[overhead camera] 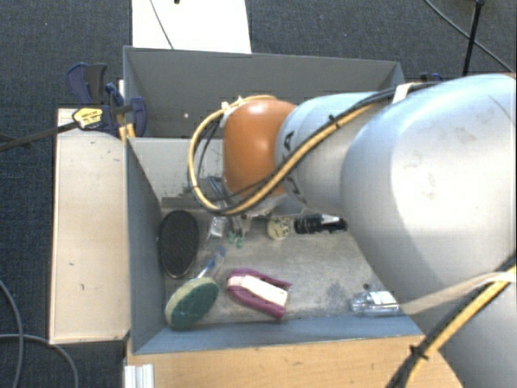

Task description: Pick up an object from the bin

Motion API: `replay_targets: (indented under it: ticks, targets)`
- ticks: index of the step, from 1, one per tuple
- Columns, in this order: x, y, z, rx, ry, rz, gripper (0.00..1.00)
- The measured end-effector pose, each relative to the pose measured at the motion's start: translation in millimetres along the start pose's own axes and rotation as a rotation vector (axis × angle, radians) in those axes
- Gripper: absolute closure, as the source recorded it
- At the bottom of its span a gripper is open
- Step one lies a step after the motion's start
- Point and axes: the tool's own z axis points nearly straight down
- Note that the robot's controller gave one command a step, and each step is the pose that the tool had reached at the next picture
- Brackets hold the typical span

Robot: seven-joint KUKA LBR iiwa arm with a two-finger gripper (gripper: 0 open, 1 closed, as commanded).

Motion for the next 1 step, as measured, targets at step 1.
replay_targets:
  ticks: [1]
  targets:
    - [11.9,-14.6,4.0,0.003,0.005,-0.018,1.00]
